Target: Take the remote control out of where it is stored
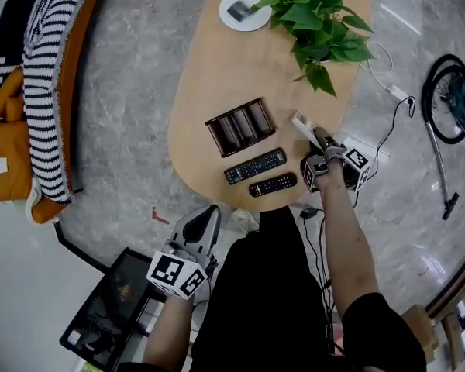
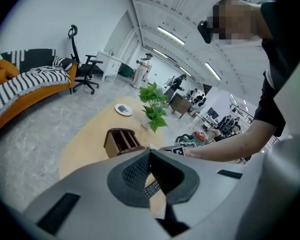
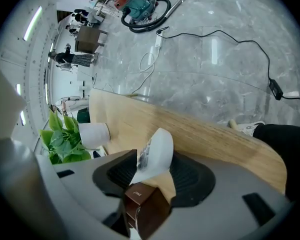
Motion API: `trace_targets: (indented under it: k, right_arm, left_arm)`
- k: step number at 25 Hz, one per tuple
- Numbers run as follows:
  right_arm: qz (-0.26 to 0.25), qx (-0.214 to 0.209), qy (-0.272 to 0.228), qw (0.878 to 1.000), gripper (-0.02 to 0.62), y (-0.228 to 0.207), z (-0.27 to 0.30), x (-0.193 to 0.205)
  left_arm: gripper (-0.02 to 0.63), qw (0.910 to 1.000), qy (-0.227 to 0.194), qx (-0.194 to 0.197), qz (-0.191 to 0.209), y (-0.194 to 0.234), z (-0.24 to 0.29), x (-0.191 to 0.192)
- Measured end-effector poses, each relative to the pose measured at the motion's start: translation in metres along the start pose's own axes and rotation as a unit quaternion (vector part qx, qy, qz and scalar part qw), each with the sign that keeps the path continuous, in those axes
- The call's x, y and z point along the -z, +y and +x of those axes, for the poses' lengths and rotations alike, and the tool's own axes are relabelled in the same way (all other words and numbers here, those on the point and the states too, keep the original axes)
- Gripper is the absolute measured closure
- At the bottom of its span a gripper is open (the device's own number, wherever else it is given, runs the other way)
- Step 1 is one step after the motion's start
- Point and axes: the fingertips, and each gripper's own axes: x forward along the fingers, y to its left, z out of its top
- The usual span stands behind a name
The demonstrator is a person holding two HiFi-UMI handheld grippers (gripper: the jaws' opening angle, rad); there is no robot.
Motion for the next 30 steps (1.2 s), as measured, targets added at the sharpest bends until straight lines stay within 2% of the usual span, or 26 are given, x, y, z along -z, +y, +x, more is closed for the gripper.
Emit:
trace_targets:
  k: [5,10,13,18,21,24,27,30]
  right_arm:
    - [-0.002,0.004,0.026,1.000,0.408,-0.004,-0.001,0.010]
    - [-0.063,0.016,0.061,0.996,0.408,-0.012,-0.009,0.030]
    - [-0.070,0.016,0.076,0.994,0.408,-0.018,-0.012,0.041]
    - [-0.058,0.018,0.080,0.995,0.408,-0.027,-0.014,0.045]
    - [-0.044,0.012,0.080,0.996,0.383,-0.029,-0.015,0.041]
    - [0.003,0.004,0.082,0.997,0.365,-0.029,-0.017,0.042]
    - [0.044,0.013,0.099,0.994,0.360,-0.039,-0.019,0.050]
    - [0.033,0.023,0.115,0.993,0.360,-0.044,-0.022,0.058]
  left_arm:
    - [0.598,1.0000,0.001,-0.003,-0.002,0.001,-0.003,0.004]
    - [0.598,1.0000,-0.005,-0.004,0.001,0.001,-0.005,0.005]
    - [0.598,0.9999,-0.012,-0.002,0.004,0.000,-0.007,0.002]
    - [0.598,0.9998,-0.016,0.000,0.009,-0.002,-0.018,0.009]
    - [0.598,0.9999,-0.013,-0.002,0.012,-0.003,-0.029,0.018]
    - [0.598,0.9999,-0.012,-0.007,0.010,0.002,-0.038,0.027]
    - [0.598,0.9999,-0.010,-0.009,0.011,0.003,-0.045,0.032]
    - [0.598,0.9999,-0.013,-0.005,0.010,0.002,-0.047,0.033]
